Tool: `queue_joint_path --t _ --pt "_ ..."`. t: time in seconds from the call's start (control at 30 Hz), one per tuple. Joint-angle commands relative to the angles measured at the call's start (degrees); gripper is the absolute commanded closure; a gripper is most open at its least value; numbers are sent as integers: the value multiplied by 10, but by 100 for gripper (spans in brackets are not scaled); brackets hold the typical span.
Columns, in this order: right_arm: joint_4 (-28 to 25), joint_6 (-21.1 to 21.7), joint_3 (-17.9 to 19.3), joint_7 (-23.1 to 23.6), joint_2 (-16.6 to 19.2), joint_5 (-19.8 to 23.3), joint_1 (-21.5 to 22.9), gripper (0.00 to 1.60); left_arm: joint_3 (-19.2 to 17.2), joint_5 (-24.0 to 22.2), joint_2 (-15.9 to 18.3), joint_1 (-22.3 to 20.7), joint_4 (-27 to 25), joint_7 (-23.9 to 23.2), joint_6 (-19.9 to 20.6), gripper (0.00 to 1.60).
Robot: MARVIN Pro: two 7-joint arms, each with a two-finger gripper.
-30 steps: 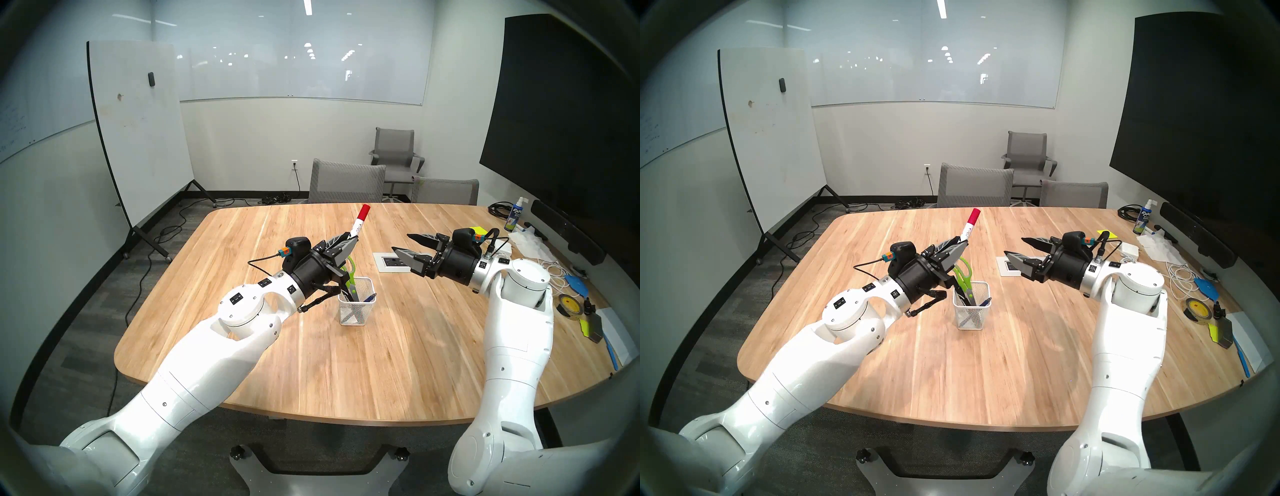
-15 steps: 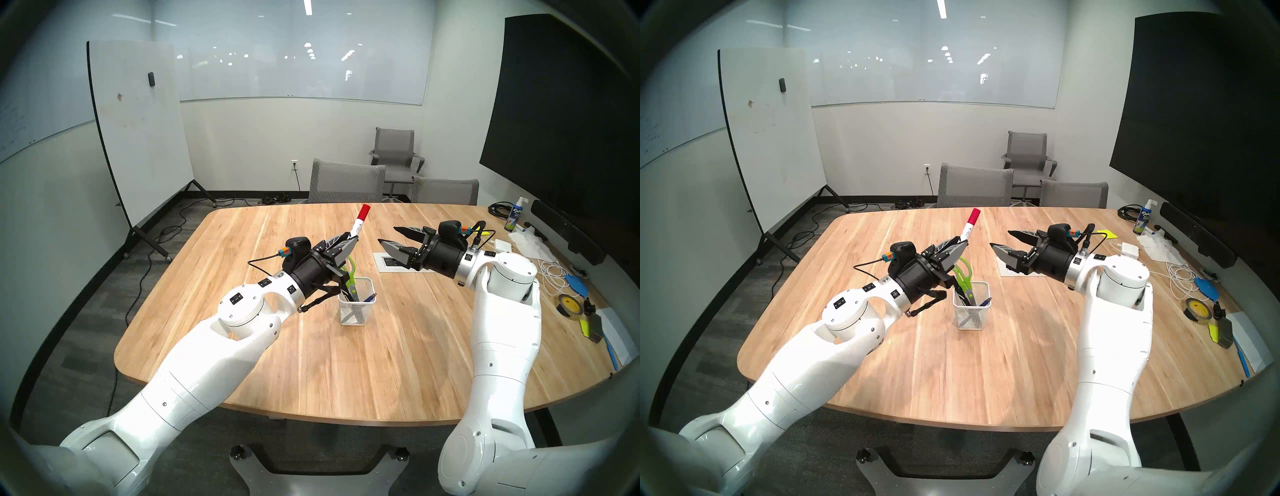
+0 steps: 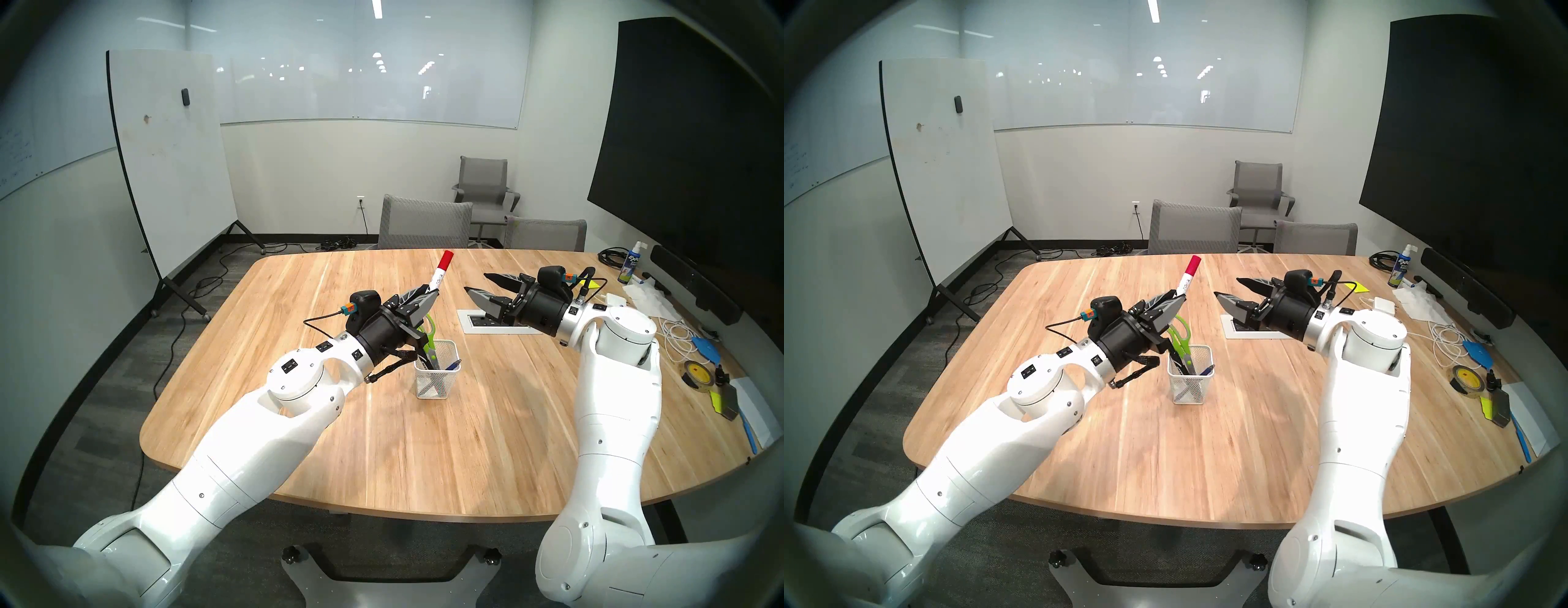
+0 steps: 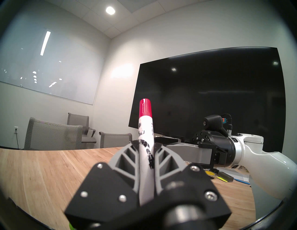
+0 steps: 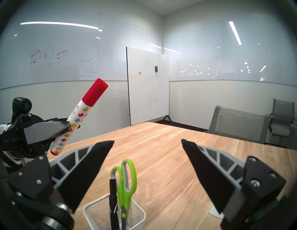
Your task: Place the pen, the marker, and the scissors into the pen holder
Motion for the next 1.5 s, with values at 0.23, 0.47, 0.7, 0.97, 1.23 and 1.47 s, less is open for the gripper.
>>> queue_joint_path --t 0.23,0.47,0.7,0.97,1.23,1.47 --pt "19 2 -27 -18 -14 -3 49 0 -3 1 -3 -7 -13 1 -3 160" --pt "14 6 -33 -21 -20 -2 47 0 -3 2 -3 -7 -13 1 -3 160" --pt "3 12 -40 -17 -23 -1 41 0 -3 2 -3 -7 -13 1 -3 160" --pt "-6 19 -44 -16 -33 1 42 0 -3 2 -3 -7 -13 1 -3 160" --pt "-10 23 -47 -16 -42 3 50 0 -3 2 -3 -7 -13 1 -3 160" --pt "-19 27 -52 -15 -53 2 53 0 -3 2 -3 -7 -13 1 -3 160"
